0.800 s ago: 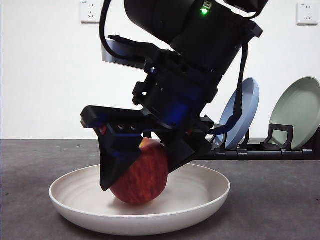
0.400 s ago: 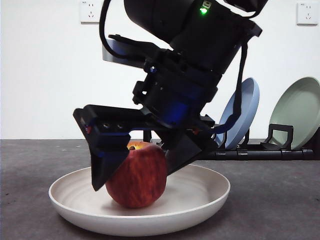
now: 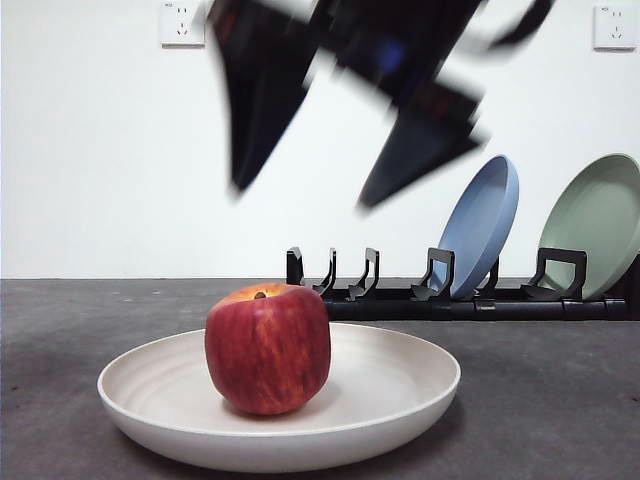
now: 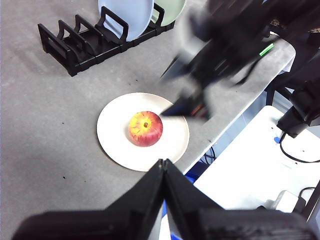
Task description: Take the yellow plate from the plate rack,put the plate on the table,take the apple from the table,put the apple in the plate
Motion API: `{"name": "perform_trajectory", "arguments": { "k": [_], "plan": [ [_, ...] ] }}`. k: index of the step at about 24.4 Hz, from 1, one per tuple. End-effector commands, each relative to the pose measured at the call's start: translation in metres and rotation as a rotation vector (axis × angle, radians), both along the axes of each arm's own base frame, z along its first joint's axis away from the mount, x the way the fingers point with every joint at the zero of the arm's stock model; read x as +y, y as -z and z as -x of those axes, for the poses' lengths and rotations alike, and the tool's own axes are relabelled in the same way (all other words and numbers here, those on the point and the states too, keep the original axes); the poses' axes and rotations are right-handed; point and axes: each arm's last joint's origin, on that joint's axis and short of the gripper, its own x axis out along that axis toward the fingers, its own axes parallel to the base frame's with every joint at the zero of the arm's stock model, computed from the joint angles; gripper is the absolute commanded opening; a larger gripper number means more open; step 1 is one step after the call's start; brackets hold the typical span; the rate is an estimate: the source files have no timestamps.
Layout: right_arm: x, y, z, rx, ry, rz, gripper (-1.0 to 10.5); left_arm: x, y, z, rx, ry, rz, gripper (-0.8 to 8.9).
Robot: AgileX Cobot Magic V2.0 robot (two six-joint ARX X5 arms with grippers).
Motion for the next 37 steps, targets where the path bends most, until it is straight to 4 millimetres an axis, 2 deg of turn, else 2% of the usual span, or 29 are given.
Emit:
{"name": "perform_trajectory", "arguments": {
  "k": [1,5,6,7,10,11,14,18,30,33,35,37],
  "plan": [
    [-0.022,-0.036,0.014,-0.022,0.025,-0.032,5.7,-0.003,0.001,-0.001,0.022,-0.019,0.01,-0.05],
    [-0.055,-0.083,0.035,-0.058,0.039,-0.084,5.5,-0.006,0.001,-0.002,0.03,-0.022,0.002,-0.04],
    [-0.063,-0.092,0.04,-0.068,0.041,-0.096,4.9,-0.008,0.001,-0.003,0.031,-0.022,-0.003,-0.04],
    [-0.071,-0.102,0.045,-0.076,0.044,-0.113,3.9,-0.009,0.001,-0.003,0.033,-0.022,-0.009,-0.04],
    [-0.093,-0.125,0.058,-0.096,0.056,-0.162,-0.3,-0.015,0.001,-0.005,0.039,-0.022,-0.026,-0.04],
    [-0.099,-0.131,0.062,-0.103,0.058,-0.174,0.0,-0.016,0.001,-0.005,0.04,-0.022,-0.032,-0.04],
    [-0.113,-0.144,0.071,-0.109,0.06,-0.191,-0.1,-0.021,0.001,-0.007,0.045,-0.022,-0.047,-0.04],
    [-0.123,-0.152,0.078,-0.113,0.062,-0.192,0.0,-0.026,0.001,-0.009,0.051,-0.022,-0.067,-0.04],
    [-0.139,-0.14,0.087,-0.023,0.088,0.024,0.0,-0.053,0.005,-0.019,0.083,-0.042,-0.161,-0.04],
    [-0.14,-0.139,0.087,-0.015,0.089,0.042,0.0,-0.058,0.007,-0.032,-0.012,-0.078,-0.302,-0.03],
    [-0.14,-0.139,0.087,-0.015,0.09,0.042,0.0,-0.061,0.01,-0.047,-0.069,-0.152,-0.331,-0.03],
    [-0.14,-0.139,0.087,-0.015,0.089,0.042,0.0,-0.066,0.023,-0.067,-0.199,-0.197,-0.308,-0.03]
  ]
}}
